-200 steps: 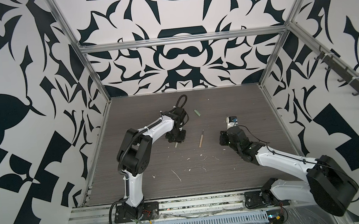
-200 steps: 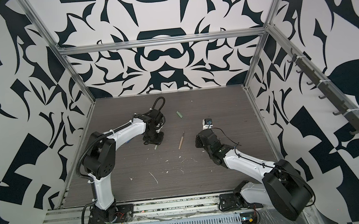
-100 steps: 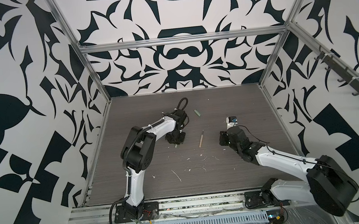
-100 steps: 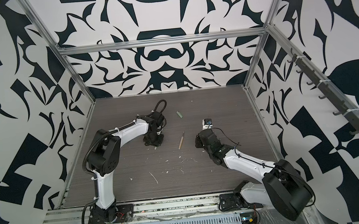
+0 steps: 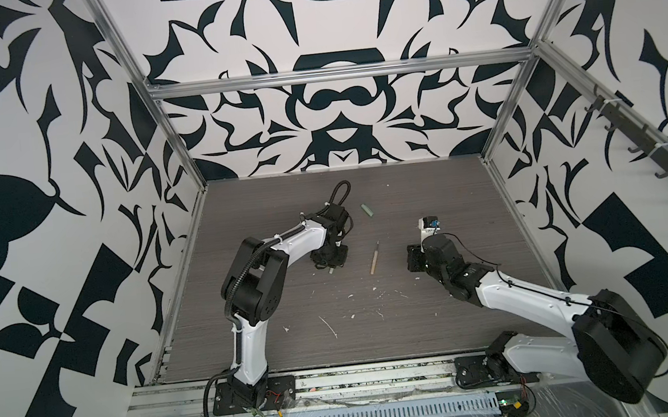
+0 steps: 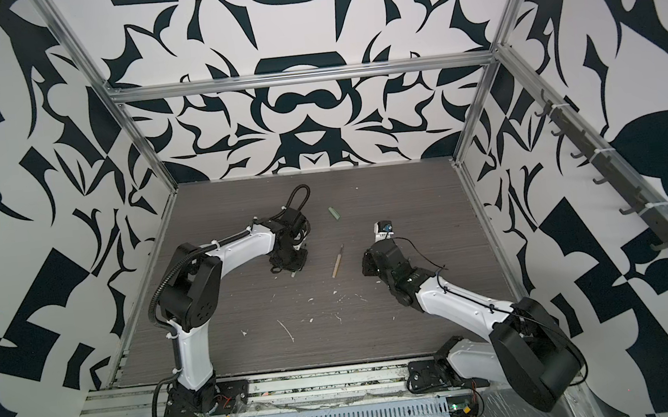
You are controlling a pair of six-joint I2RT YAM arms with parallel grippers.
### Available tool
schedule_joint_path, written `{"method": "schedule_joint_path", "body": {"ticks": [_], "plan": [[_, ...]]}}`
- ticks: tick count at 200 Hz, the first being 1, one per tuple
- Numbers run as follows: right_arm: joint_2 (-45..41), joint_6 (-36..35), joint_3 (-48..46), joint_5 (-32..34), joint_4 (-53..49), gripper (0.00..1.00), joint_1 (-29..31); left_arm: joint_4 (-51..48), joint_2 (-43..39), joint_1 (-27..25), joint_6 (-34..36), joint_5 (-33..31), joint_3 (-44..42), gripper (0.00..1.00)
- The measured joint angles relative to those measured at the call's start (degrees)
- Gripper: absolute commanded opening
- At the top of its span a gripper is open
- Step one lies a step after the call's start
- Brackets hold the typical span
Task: Insert the pens into the pen caps
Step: 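Lift the light green pen with the left gripper while the right gripper approaches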
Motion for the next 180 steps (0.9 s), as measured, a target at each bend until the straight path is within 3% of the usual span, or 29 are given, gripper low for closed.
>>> {"method": "schedule_joint_path", "body": {"ticks": [26,63,109,143,180], "plan": [[-0.2,-0.1,0.0,-2.0,0.3,0.20,0.0,1.2,-2.4,-0.4,-0.2,1.4,-1.1,0.08],[0.1,-0.3,1.1,-7.0,-0.1,0.29,-0.2,3.7,-7.4,-0.9,-0.6,3.4,-2.1,0.10],[-0.3,-0.4,10.6,-18.7,-4.4,0.43,-0.7,10.4,-17.0,-3.5,-0.5,4.7,-8.4,0.06],[-4.8,2.7,13.1,-24.9,-4.0,0.46,-0.9,17.4,-26.0,-5.9,-0.4,4.1,-14.8,0.05],[-2.2,4.1,19.5,-29.6,-4.7,0.50,-0.9,24.0,-31.7,-6.0,-0.8,6.0,-18.0,0.05]]}}
